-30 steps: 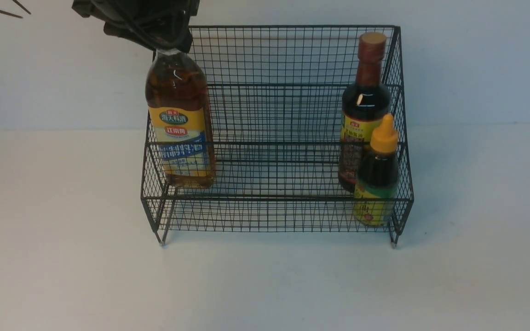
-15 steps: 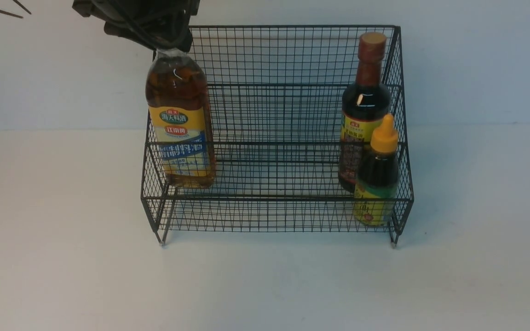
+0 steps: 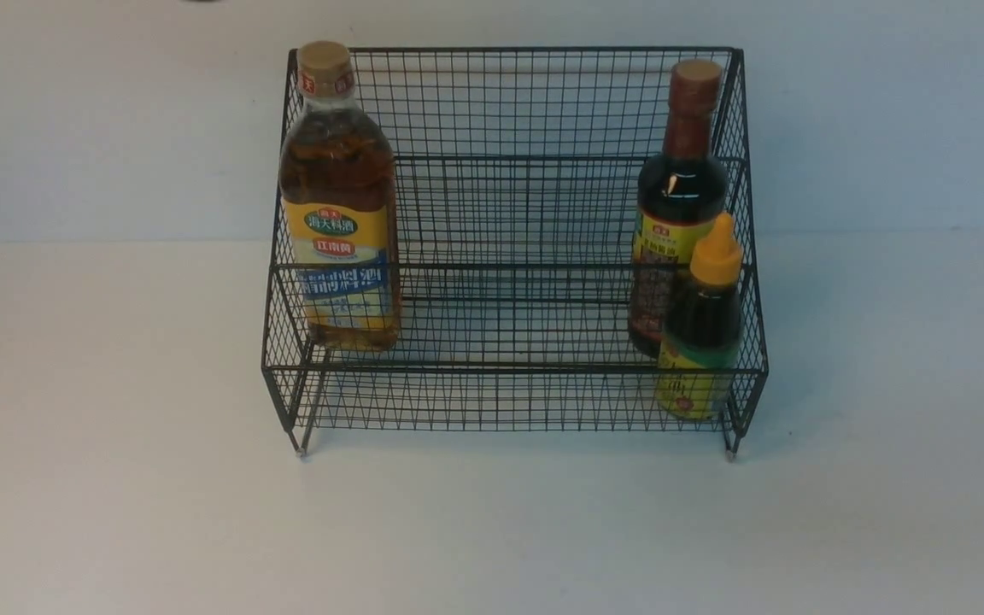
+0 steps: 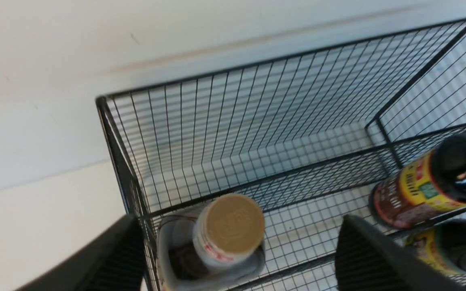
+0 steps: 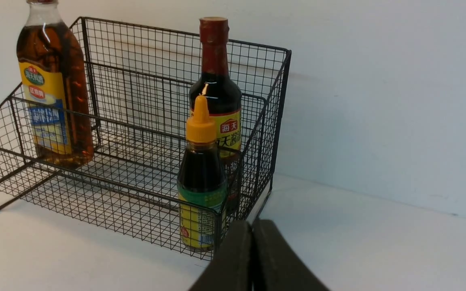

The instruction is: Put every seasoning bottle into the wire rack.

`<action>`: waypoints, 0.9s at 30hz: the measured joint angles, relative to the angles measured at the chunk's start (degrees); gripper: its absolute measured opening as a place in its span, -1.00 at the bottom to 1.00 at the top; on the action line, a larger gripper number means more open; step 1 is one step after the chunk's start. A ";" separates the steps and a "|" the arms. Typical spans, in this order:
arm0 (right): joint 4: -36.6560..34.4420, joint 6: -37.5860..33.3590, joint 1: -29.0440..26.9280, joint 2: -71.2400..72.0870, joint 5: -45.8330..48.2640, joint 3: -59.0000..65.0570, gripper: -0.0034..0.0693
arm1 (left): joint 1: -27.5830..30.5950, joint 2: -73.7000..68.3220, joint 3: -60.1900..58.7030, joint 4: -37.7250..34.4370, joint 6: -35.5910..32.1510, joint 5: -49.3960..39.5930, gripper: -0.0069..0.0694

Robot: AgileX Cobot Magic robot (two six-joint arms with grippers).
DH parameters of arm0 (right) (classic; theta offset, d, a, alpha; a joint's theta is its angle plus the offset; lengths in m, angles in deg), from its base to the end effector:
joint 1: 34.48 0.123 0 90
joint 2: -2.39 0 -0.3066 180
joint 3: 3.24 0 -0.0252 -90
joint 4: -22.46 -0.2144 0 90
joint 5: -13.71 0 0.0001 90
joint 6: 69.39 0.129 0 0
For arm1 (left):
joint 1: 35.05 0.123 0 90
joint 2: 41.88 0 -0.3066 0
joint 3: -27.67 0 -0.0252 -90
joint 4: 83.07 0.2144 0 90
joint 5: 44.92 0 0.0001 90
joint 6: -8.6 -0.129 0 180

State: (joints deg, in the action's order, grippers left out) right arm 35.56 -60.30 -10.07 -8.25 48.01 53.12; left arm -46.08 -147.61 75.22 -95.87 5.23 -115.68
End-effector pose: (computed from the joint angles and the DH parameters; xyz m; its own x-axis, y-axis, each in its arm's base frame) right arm 0.0177 -0.0101 0.2629 -0.1582 -0.1058 -0.9817 -0.3006 0.9522 -0.0542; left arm 0.3390 -0.0936 0.4740 -0.6163 0.1043 -0.7806 0.3380 0.9303 -0.1426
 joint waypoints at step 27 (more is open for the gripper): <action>-7.16 -0.09 0.00 0.00 -5.09 0.00 -0.95 | 0.00 18.43 0.58 3.79 -2.77 -2.75 -0.83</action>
State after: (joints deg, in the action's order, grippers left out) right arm 28.40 -60.39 -10.07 -8.25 42.92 53.12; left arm -46.08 -129.18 75.80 -92.08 2.47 -118.43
